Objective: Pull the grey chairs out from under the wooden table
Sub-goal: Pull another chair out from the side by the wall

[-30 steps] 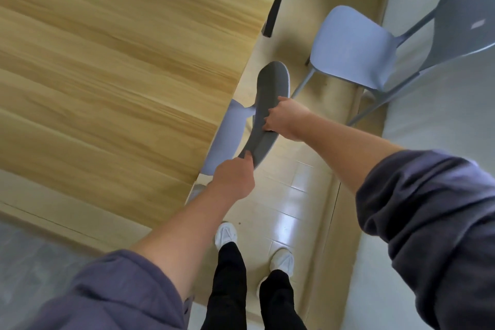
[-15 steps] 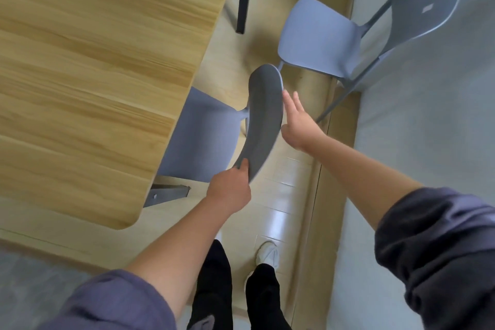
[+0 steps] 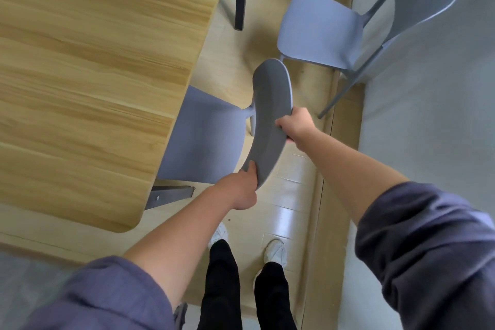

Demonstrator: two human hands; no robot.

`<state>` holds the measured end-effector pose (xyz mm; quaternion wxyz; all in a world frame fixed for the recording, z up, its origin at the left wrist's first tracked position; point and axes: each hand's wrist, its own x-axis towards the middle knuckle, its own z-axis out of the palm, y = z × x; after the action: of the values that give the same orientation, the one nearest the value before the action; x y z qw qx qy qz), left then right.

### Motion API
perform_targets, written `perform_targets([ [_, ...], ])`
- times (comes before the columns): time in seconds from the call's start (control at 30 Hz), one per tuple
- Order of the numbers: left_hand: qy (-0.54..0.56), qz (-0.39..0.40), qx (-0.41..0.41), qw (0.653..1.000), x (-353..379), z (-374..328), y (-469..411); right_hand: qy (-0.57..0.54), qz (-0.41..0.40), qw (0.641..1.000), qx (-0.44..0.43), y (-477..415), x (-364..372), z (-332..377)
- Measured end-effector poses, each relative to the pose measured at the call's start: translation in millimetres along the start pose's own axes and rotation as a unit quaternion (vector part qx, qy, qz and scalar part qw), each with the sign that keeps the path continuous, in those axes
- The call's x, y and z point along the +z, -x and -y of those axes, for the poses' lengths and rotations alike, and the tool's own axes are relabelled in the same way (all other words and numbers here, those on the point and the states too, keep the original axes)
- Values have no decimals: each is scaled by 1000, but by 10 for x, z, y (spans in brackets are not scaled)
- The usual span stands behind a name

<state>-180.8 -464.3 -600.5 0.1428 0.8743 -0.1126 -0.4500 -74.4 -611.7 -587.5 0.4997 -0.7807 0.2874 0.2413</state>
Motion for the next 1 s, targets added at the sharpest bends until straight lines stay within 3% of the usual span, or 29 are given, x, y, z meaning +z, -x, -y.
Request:
perform_targets([
  [0.67,-16,17,95,995,700,-2128,-342,53,-106,993,22,32,-2002,-1091],
  [1.0,-27,29,115,993,879,-2652,-447,67,-144,986,44,49,-2501,-1403],
])
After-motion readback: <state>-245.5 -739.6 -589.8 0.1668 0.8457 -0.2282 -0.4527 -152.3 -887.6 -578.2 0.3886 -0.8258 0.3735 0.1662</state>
